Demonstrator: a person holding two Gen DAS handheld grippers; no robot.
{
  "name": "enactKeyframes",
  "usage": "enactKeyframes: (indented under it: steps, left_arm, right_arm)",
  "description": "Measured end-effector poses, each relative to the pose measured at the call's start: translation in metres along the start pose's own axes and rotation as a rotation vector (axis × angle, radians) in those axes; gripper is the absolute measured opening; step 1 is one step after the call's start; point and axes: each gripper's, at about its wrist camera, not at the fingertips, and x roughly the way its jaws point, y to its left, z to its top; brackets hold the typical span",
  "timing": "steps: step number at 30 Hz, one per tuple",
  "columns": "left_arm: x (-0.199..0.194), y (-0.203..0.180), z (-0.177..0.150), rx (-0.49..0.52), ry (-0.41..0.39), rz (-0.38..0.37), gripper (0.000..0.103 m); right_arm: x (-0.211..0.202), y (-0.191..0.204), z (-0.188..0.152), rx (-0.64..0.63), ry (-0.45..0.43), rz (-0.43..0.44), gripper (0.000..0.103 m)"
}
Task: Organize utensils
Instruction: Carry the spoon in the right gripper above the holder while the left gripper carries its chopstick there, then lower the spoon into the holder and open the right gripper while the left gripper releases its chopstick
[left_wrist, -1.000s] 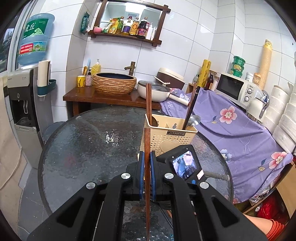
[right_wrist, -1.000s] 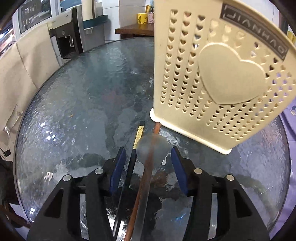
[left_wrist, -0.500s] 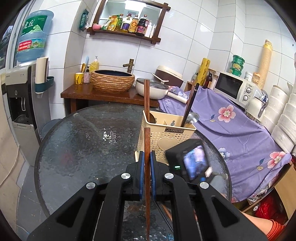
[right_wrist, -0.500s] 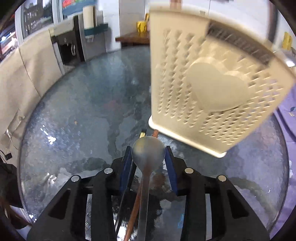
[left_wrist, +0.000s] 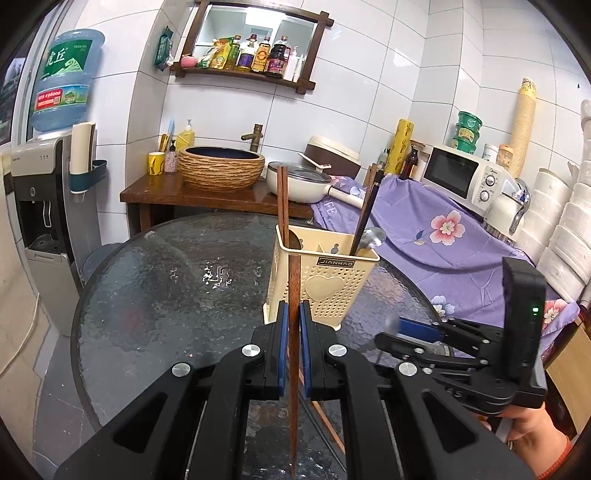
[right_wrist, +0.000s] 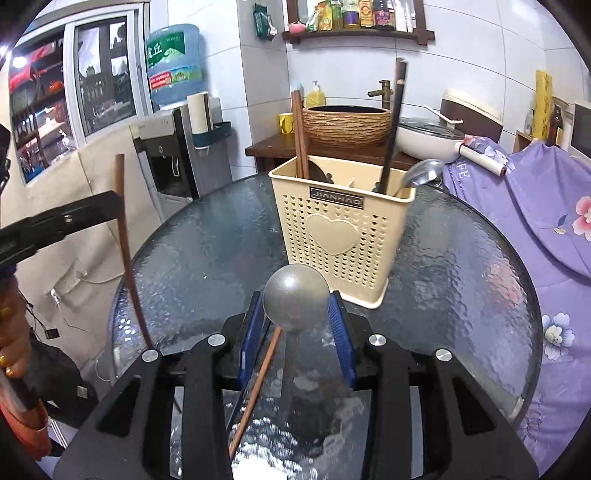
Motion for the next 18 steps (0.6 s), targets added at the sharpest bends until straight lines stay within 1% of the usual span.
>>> enactKeyframes:
  steps: [3, 7, 15, 18]
  left_arm:
    - [-0.001, -0.004, 0.001, 0.006, 0.0, 0.0, 0.006]
    - [-0.002, -0.005, 0.006, 0.007, -0.003, -0.013, 0.006]
    - [-0.007, -0.015, 0.023, 0.05, -0.041, -0.019, 0.006]
    - [-0.007, -0.019, 0.036, 0.061, -0.056, -0.032, 0.006]
  right_arm:
    - [-0.008, -0.003, 0.0, 0.009, -0.014, 0.006, 0.037]
    - [-0.022, -0.01, 0.002, 0.034, -0.036, 0.041, 0.037]
    - [-0.035, -0.011, 0.019, 0.033, -0.106, 0.036, 0.037]
    - [-0.035, -0.012, 0.028, 0.039, -0.122, 0.037, 0.037]
